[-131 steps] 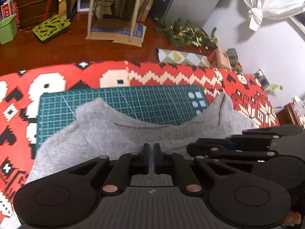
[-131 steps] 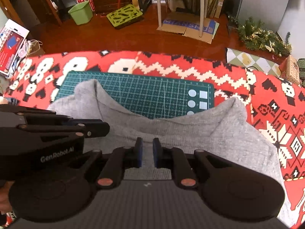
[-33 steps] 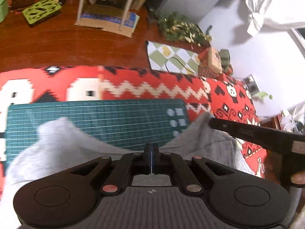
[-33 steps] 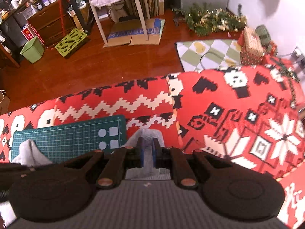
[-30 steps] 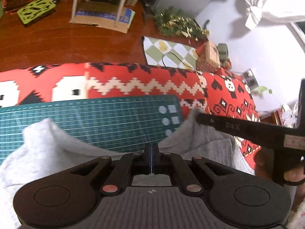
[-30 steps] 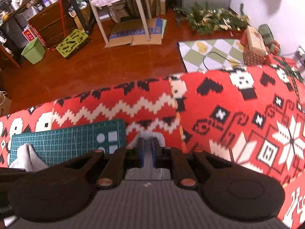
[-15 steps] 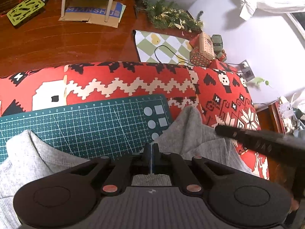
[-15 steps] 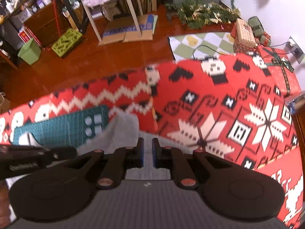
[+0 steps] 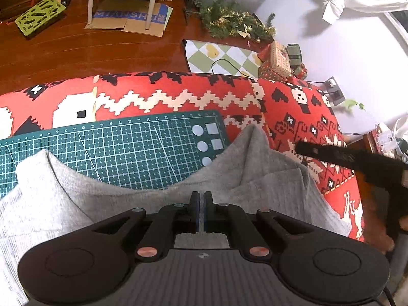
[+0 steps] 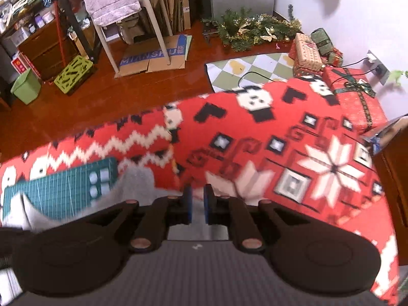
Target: Fold clothes
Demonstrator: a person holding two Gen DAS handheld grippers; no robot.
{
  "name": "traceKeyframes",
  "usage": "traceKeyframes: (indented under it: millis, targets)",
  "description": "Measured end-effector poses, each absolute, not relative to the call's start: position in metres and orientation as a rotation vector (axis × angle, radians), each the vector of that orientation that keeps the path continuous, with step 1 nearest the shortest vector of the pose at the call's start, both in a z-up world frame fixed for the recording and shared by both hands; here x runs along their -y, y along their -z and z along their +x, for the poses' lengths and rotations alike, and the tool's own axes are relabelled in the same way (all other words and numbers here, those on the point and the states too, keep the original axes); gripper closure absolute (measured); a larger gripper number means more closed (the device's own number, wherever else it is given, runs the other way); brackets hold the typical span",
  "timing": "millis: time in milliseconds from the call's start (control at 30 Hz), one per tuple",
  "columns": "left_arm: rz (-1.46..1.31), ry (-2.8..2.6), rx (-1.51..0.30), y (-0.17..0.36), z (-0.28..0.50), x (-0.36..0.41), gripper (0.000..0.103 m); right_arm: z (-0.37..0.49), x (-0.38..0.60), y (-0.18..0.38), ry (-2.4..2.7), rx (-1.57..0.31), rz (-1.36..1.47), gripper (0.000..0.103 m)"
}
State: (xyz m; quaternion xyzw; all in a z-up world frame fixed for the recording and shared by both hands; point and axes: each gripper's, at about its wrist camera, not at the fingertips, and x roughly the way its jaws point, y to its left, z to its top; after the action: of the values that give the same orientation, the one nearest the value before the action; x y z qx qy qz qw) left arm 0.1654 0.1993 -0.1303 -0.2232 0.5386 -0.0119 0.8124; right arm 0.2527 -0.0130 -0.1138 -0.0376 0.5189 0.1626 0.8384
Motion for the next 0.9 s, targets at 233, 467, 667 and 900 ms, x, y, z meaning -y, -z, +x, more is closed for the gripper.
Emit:
traceKeyframes:
  millis: [233, 467, 667, 900]
  targets:
    - [-0.445, 0.037, -1.145, 0.127, 0.158, -0.180, 0.102, 0.242, 0.032, 0.134, -0.337, -1.133, -0.084, 0.093]
    - [-0.428, 0.013, -1.163, 0.129, 0.145, -0.172, 0.100, 0.261, 0.043, 0.131, -0.285, -1.089, -0.025, 0.094]
    - [-0.406, -0.037, -1.180, 0.124, 0.135, -0.167, 0.085, 0.226, 0.065, 0.105, -0.292, -1.089, -0.046, 0.077]
    - [-0.360, -0.101, -1.154, 0.119, 0.119, -0.154, 0.049, 0.164, 0.079, 0.101, -0.258, -1.134, -0.088, 0.045]
